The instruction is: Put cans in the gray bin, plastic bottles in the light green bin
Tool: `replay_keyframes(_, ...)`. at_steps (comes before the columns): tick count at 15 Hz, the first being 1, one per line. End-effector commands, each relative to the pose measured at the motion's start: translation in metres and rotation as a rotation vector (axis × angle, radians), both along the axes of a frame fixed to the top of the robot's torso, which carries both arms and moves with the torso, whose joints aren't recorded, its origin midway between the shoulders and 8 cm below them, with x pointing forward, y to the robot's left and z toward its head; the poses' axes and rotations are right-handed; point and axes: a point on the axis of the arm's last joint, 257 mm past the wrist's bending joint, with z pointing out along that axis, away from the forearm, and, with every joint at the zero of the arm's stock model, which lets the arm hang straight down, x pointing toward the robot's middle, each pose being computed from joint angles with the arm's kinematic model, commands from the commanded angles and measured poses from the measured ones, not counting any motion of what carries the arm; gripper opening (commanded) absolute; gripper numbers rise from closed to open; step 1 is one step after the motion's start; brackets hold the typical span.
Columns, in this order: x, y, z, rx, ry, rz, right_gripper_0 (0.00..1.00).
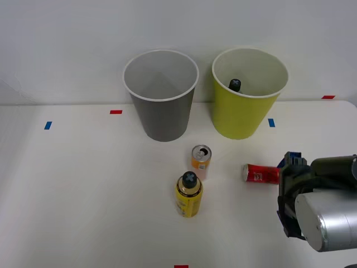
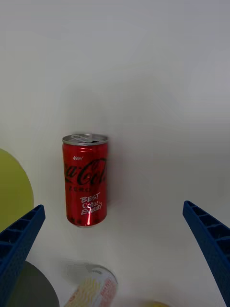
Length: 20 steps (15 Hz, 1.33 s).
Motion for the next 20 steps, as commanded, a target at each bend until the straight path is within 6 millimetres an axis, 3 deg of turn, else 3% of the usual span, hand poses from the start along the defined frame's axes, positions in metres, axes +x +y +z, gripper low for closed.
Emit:
replay_keyframes(1,0.013,-0.003,-0.007,0.037,0.017,-0.067,1.0)
replay_keyframes(6,0.026,-0.007,-0.031,0.03,0.087,-0.093,1.0)
replay_keyframes(13,0.057,-0.002,-0.042,0.04,0.139,-0.115,1.0)
replay_keyframes(20,0.069,0.003,-0.052,0.038,0.181,-0.128,1.0)
